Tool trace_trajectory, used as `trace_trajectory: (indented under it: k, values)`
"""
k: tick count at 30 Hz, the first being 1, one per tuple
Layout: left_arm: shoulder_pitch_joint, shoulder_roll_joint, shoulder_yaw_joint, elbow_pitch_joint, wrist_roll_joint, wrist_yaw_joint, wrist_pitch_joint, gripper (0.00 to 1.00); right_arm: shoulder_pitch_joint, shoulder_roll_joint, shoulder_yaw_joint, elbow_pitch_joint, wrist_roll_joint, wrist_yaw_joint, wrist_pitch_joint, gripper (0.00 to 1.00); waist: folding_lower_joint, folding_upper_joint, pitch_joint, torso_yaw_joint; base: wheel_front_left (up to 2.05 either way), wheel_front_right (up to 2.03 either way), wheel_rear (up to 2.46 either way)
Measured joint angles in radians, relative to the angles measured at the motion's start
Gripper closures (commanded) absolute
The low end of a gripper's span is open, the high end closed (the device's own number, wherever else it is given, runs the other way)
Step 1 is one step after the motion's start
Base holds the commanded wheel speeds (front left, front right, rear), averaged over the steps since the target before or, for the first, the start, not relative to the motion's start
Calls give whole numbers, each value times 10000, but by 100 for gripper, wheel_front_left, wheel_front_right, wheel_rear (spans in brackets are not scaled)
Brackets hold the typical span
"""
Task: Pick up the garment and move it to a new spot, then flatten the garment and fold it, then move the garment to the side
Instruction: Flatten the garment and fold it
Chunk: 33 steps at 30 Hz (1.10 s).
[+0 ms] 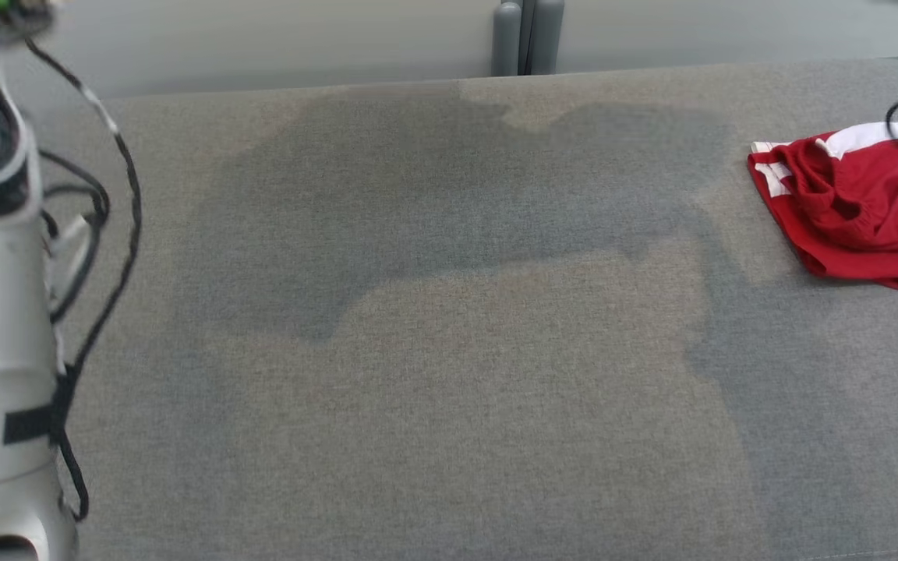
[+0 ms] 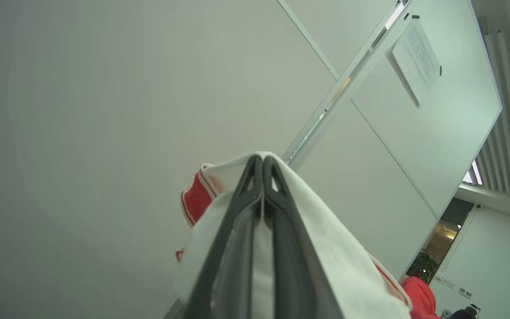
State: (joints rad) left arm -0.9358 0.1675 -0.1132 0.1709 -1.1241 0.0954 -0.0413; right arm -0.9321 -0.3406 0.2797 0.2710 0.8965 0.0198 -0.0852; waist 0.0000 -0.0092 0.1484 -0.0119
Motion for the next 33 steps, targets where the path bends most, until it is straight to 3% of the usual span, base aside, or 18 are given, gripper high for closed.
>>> trace_trajectory:
  k: [9,16,20,29,33]
  values:
    - [4574,-433,-1112,1463,-433,10,777,100,4352,443,965,1824,671,240,771,100,0,0,307,-118,0,0,0]
    - [6157,-617,-1252,2309,-483,-282,568,100,5751,1177,616,2213,1526,660,113,100,0,0,235,-104,0,0,0]
    - [6285,-596,-899,2123,-610,-675,245,100,5783,1126,522,1902,1530,857,-355,100,0,0,29,-157,0,0,0]
    - [7486,-535,-665,920,-1108,-1482,42,100,6781,663,297,1179,1503,943,-1093,100,0,0,-747,-302,0,0,0]
    - [8406,-403,-757,201,-1197,-1480,184,100,7589,422,408,890,1501,943,-1091,100,0,0,-1173,-364,0,0,0]
